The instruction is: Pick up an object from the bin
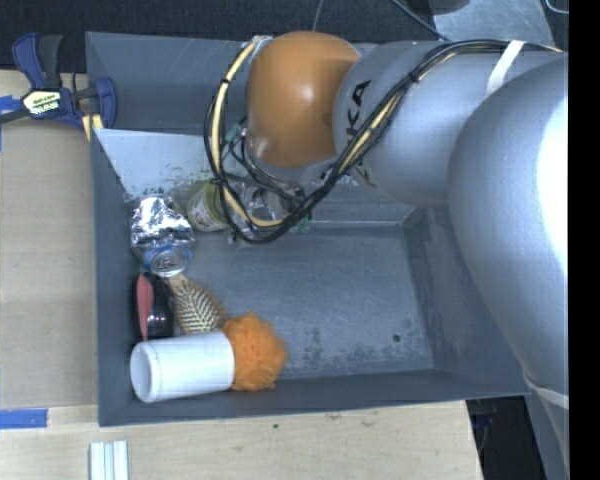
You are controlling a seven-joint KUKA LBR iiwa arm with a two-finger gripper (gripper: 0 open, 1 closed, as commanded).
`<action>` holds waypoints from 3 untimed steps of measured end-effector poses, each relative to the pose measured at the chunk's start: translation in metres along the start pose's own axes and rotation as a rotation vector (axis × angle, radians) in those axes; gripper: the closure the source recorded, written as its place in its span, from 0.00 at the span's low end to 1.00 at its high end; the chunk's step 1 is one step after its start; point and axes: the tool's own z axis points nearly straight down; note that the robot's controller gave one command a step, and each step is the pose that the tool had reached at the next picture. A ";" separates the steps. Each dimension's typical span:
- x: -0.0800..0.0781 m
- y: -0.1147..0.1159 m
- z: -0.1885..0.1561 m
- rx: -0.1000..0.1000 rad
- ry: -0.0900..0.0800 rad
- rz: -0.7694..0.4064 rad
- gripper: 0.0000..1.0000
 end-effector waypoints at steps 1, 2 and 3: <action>0.027 0.022 0.046 0.000 0.001 0.102 1.00; 0.058 0.052 -0.146 -0.002 -0.011 -0.179 1.00; 0.091 0.109 -0.078 -0.004 -0.007 -0.025 1.00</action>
Offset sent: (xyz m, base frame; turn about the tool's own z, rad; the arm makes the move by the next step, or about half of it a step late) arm -0.0292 0.0146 -0.0460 0.1023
